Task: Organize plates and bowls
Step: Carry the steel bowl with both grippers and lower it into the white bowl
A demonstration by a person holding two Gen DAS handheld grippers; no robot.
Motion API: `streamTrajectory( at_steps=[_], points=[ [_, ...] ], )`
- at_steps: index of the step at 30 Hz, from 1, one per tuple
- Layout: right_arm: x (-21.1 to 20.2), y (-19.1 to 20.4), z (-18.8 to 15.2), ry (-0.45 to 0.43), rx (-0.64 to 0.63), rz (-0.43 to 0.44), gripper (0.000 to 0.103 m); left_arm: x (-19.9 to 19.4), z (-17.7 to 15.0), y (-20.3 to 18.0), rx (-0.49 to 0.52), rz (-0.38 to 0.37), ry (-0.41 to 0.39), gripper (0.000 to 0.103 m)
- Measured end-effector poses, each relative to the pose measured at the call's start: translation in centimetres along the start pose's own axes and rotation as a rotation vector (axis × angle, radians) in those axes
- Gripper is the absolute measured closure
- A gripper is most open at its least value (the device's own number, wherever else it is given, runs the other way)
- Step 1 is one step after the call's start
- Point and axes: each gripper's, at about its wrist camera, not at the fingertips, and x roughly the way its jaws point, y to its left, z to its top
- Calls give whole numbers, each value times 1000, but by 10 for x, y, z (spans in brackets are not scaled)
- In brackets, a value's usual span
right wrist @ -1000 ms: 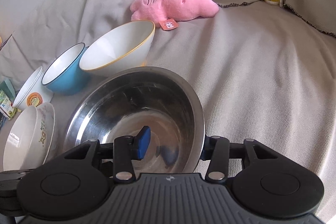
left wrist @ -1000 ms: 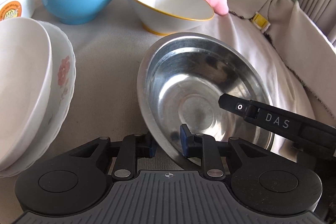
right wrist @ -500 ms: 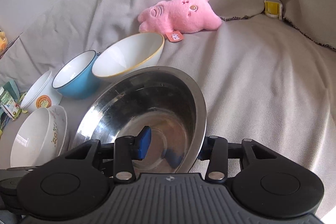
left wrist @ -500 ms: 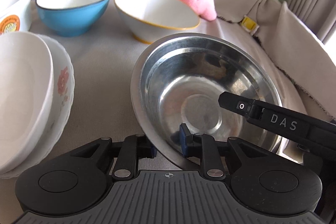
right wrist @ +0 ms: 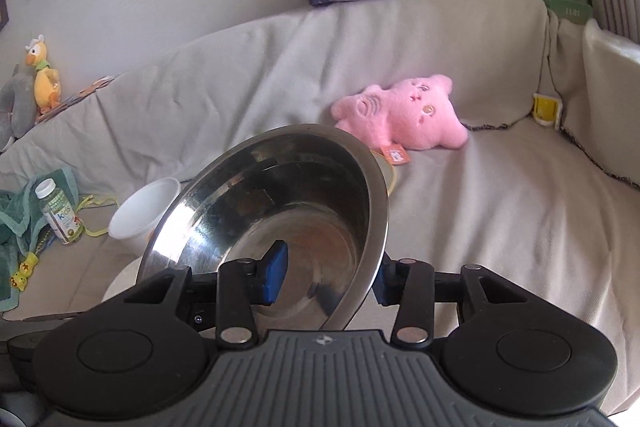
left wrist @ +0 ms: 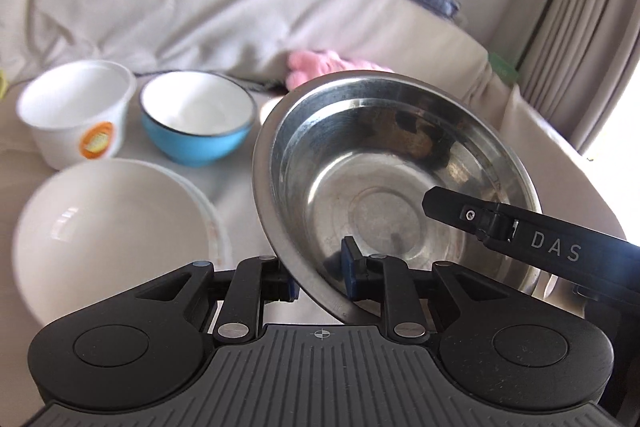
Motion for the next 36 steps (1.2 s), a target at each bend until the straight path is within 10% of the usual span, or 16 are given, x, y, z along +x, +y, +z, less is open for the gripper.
streamTrajectory(
  at_steps=[15, 36],
  points=[
    [70, 146, -27, 166, -182, 136, 60, -37, 0, 136, -90, 210, 22, 80],
    [84, 139, -49, 209, -110, 74, 41, -43, -6, 165, -160, 161, 0, 68]
  ],
)
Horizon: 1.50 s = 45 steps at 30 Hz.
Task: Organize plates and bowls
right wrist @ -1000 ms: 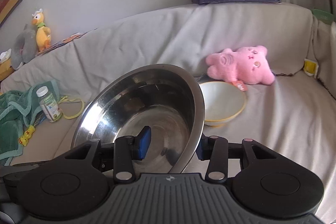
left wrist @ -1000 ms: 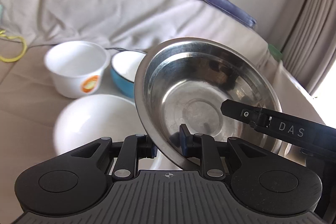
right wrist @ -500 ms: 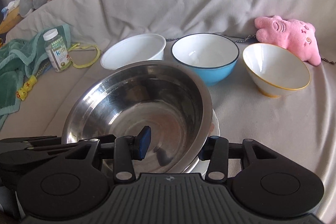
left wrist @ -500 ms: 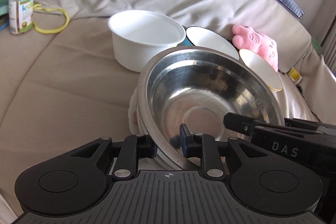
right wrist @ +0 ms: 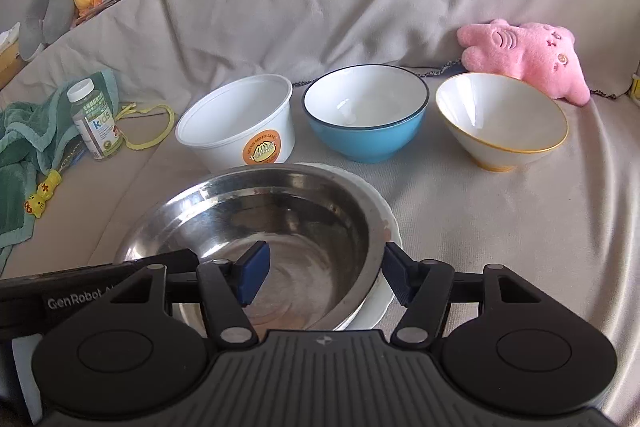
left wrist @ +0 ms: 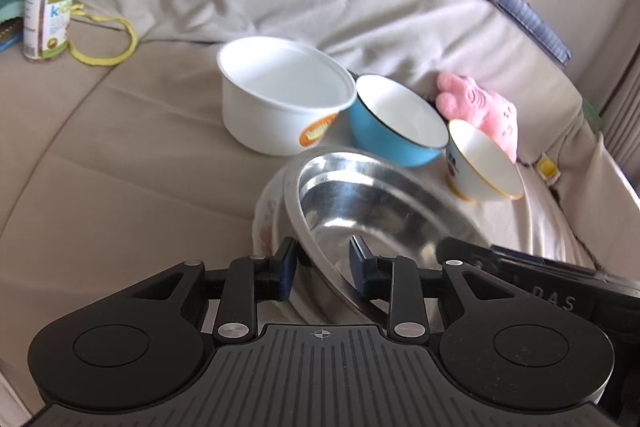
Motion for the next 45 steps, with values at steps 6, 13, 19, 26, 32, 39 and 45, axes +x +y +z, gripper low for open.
streamTrajectory(
  at_steps=[6, 13, 19, 26, 32, 39, 45],
  points=[
    [-6, -15, -1, -12, 53, -10, 40, -5, 5, 3, -4, 3, -1, 71],
    [1, -22, -11, 22, 100, -5, 39, -6, 5, 9, -23, -2, -3, 72],
    [7, -13, -23, 56, 100, 9, 38, -3, 3, 8, -25, 1, 11, 73],
    [-10, -41, -34, -11, 198, 32, 27, -5, 0, -2, 4, 54, -4, 74],
    [-33, -73, -36, -118, 229, -30, 24, -17, 3, -21, 56, 120, -133, 73],
    [-26, -116, -42, -134, 263, -36, 22, -8, 20, -60, 49, 36, -180, 73],
    [-11, -167, -34, -155, 297, -63, 22, 58, 37, -129, 70, -209, 25, 73]
  ],
)
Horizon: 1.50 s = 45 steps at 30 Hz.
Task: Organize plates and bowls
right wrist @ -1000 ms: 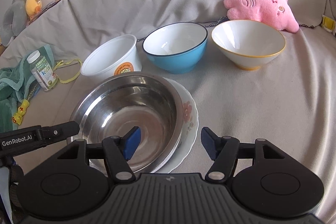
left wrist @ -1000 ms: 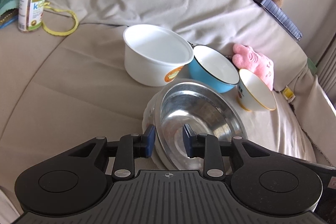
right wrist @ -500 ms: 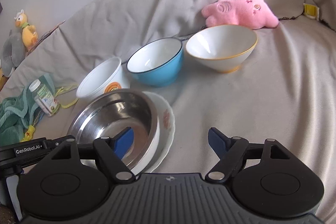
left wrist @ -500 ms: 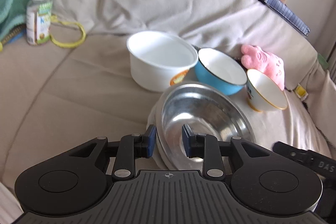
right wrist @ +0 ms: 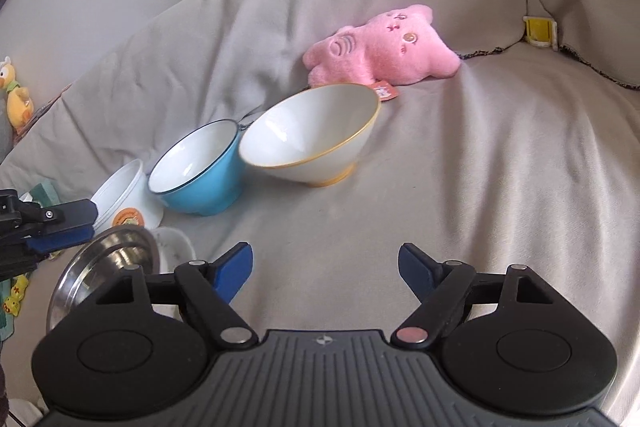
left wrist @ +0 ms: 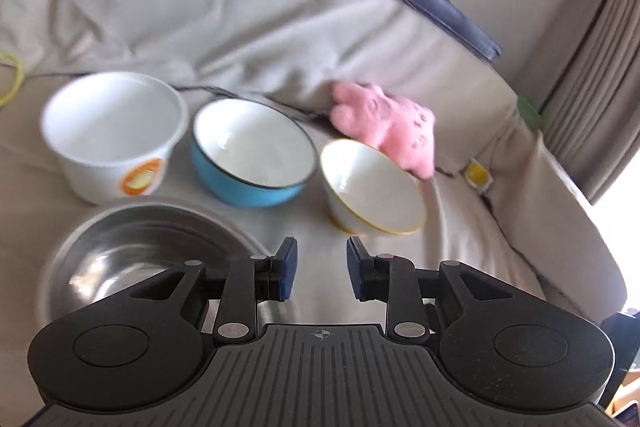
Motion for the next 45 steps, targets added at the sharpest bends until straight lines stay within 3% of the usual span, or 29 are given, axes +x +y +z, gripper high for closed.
streamTrajectory(
  at_steps=[5, 12, 16, 21, 24, 31, 45],
  points=[
    [18, -30, 26, -2, 38, -14, 22, 72, 15, -20, -60, -33, 119, 73],
    [63, -47, 92, -20, 33, 25, 23, 133, 32, -12, -244, 62, 84, 73],
    [110, -52, 122, 16, 16, -33, 49, 161, 41, -8, -239, 123, 124, 73],
    [157, -58, 140, 65, 56, 49, 52, 188, 44, -7, -234, 124, 167, 71],
    [177, -55, 139, 136, 84, 113, 66, 199, 44, -10, -204, 130, 204, 72],
    [158, -49, 123, 167, 73, 124, 70, 185, 30, -16, -152, 145, 280, 75],
    [53, -54, 56, 221, 59, 71, 67, 104, -54, -41, 0, 92, 344, 74]
  ],
)
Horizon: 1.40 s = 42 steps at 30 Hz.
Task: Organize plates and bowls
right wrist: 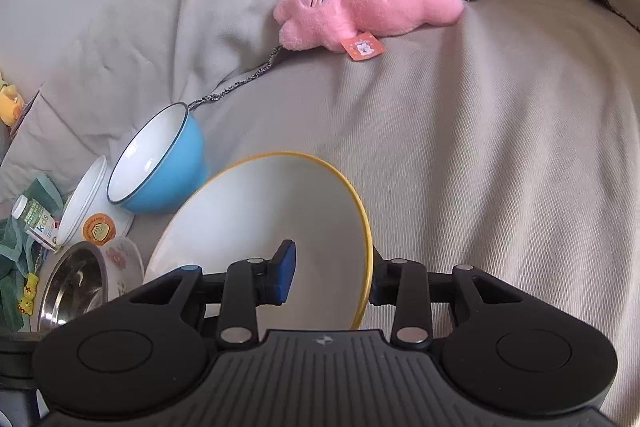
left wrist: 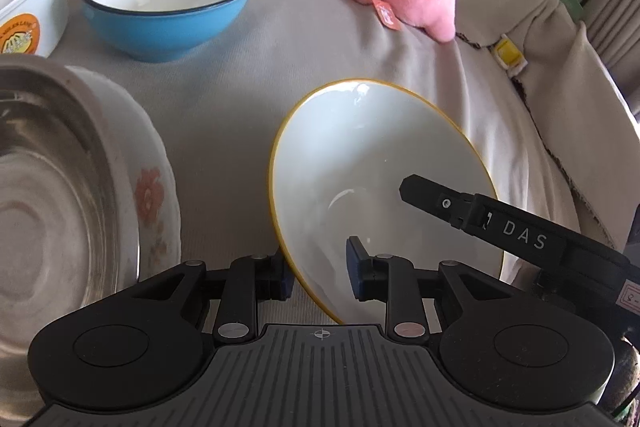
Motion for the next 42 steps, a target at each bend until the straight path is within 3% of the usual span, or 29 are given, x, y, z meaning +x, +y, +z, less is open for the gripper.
streamTrajectory(
  at_steps=[12, 17, 20, 23, 27, 29, 32, 34, 39, 42],
  points=[
    [-11, 2, -17, -4, 4, -34, 66, -12, -12, -2, 59, -1, 15, 74],
    [-27, 15, -13, -54, -75, -111, 65, -37, -7, -1, 89, -9, -2, 74],
    [-39, 23, -7, -86, -103, -160, 62, -53, 0, -5, 173, -6, 1, 74],
    [-48, 29, -2, -98, -106, -192, 61, -72, 9, -3, 218, -71, 0, 74],
    [-58, 34, 0, -108, -72, -201, 58, -100, 36, 5, 208, -240, -17, 74],
    [-60, 40, 3, -115, -55, -211, 57, -108, 53, 9, 238, -274, -49, 74],
    [-60, 57, 12, -115, -77, -243, 53, -111, 79, 22, 281, -264, -113, 74],
    [-57, 70, 20, -103, -97, -257, 48, -107, 93, 46, 250, -273, -151, 74],
    [-24, 92, 43, -20, -107, -259, 47, -87, 133, 94, 137, -192, -90, 74],
    [5, 103, 58, 26, -102, -277, 47, -90, 159, 101, 176, -140, -142, 74]
  ],
)
